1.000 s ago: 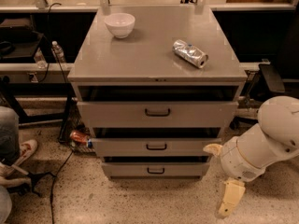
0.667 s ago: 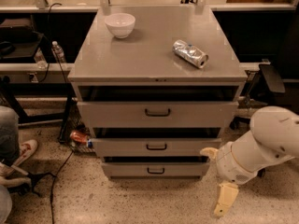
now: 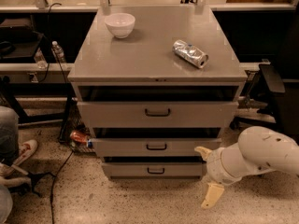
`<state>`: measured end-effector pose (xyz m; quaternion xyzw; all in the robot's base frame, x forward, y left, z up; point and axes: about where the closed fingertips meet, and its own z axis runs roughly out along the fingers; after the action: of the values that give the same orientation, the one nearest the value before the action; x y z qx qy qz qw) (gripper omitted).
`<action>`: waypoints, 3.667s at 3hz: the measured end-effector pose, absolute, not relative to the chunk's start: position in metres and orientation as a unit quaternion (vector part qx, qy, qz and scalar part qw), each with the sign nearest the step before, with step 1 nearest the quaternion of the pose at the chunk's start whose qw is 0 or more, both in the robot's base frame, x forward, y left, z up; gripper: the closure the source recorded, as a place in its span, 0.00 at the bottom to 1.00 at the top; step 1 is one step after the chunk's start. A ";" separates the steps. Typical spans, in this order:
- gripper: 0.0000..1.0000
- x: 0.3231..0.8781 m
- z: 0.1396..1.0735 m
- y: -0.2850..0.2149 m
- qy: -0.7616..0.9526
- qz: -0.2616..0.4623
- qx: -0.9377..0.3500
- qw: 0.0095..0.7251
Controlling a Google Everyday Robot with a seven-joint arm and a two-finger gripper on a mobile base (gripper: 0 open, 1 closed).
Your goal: Open middle drawer
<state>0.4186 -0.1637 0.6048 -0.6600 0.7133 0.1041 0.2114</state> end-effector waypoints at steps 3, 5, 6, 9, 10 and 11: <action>0.00 0.456 0.571 -0.150 0.694 0.115 -0.661 0.262; 0.00 0.519 0.511 -0.175 0.677 0.027 -0.685 0.268; 0.00 0.546 0.485 -0.184 0.674 0.006 -0.685 0.276; 0.00 0.598 0.427 -0.183 0.669 -0.024 -0.686 0.285; 0.00 0.613 0.424 -0.173 0.658 -0.037 -0.691 0.298; 0.00 0.627 0.419 -0.163 0.650 -0.039 -0.696 0.304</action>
Offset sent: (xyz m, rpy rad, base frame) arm 0.0222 0.0098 -0.0161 0.0638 -0.0489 -0.0009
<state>0.6272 -0.1628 0.4191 -0.6957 0.6496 -0.0395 0.3041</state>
